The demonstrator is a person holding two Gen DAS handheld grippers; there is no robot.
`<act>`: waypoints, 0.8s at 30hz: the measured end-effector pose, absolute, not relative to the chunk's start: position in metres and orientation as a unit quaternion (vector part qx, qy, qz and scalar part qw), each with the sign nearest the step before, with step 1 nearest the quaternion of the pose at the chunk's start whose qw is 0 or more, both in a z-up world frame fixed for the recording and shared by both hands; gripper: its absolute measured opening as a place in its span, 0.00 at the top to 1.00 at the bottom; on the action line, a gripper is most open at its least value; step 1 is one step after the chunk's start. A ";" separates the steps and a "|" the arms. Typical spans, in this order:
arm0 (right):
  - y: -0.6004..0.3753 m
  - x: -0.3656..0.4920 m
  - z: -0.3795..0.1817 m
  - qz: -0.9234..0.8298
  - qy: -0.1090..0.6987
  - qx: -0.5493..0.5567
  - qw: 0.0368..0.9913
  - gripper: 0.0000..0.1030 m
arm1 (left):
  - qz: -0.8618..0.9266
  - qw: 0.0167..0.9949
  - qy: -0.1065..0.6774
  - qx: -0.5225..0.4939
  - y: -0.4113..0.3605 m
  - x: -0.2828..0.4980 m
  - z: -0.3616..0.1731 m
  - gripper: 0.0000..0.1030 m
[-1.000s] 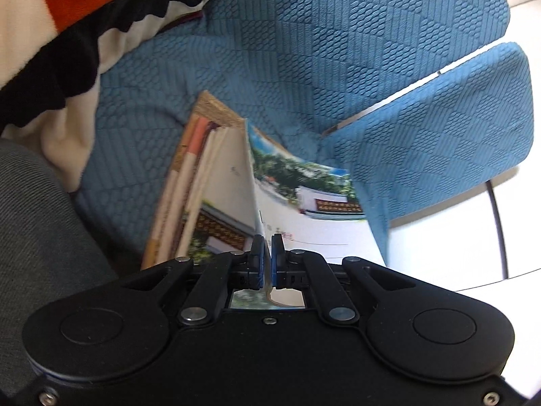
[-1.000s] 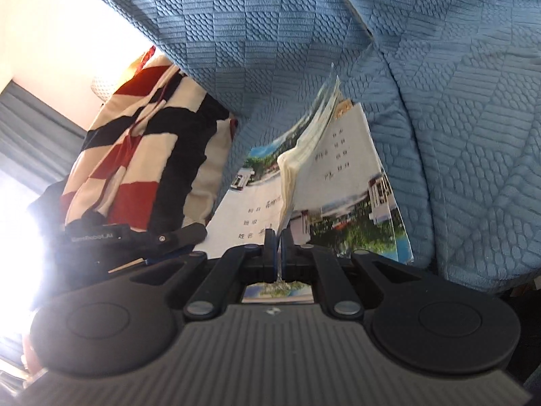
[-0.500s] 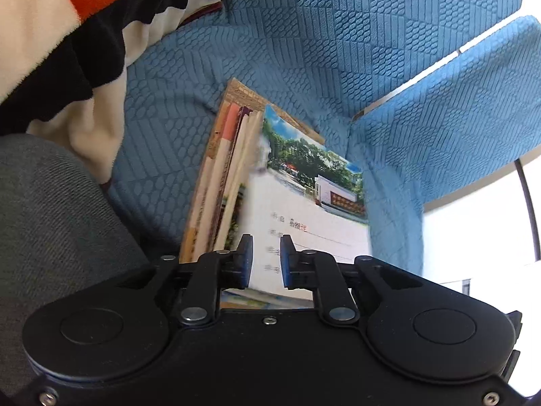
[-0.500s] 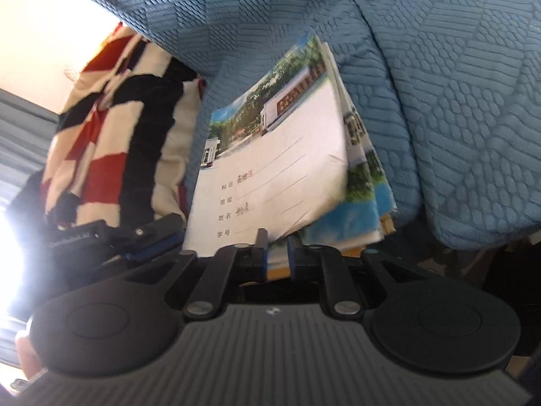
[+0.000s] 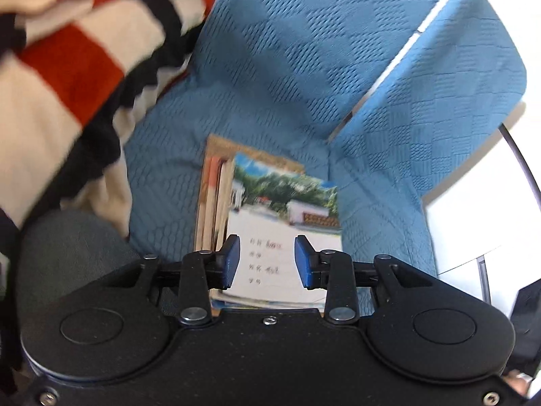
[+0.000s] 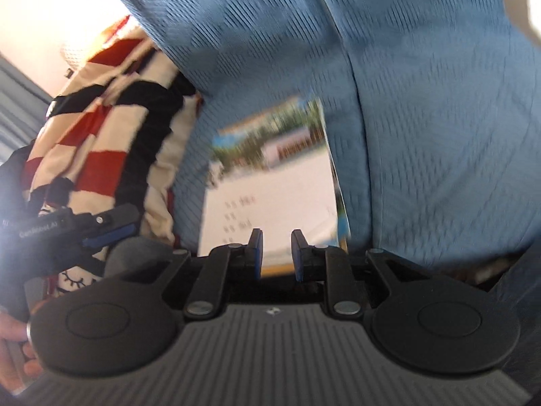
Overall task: Organize objects
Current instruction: 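Withdraw both open tools up from the book stack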
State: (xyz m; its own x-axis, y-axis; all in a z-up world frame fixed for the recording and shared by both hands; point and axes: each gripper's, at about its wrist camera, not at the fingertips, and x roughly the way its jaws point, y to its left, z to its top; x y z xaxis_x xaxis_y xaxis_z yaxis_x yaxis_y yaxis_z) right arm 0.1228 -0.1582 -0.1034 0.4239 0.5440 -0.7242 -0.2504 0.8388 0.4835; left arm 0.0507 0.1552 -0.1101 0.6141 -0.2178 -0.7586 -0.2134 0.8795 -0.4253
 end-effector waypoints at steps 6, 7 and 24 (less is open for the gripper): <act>-0.157 0.109 -0.037 0.255 0.397 0.119 0.874 0.79 | -0.004 0.894 0.393 -0.215 0.144 0.038 -0.061 0.61; -0.158 0.107 -0.029 0.256 0.390 0.119 0.877 0.79 | -0.004 0.898 0.387 -0.210 0.142 0.035 -0.053 0.60; -0.167 0.060 0.016 0.239 0.339 0.077 0.907 0.56 | -0.022 0.931 0.326 -0.162 0.111 -0.019 0.024 0.19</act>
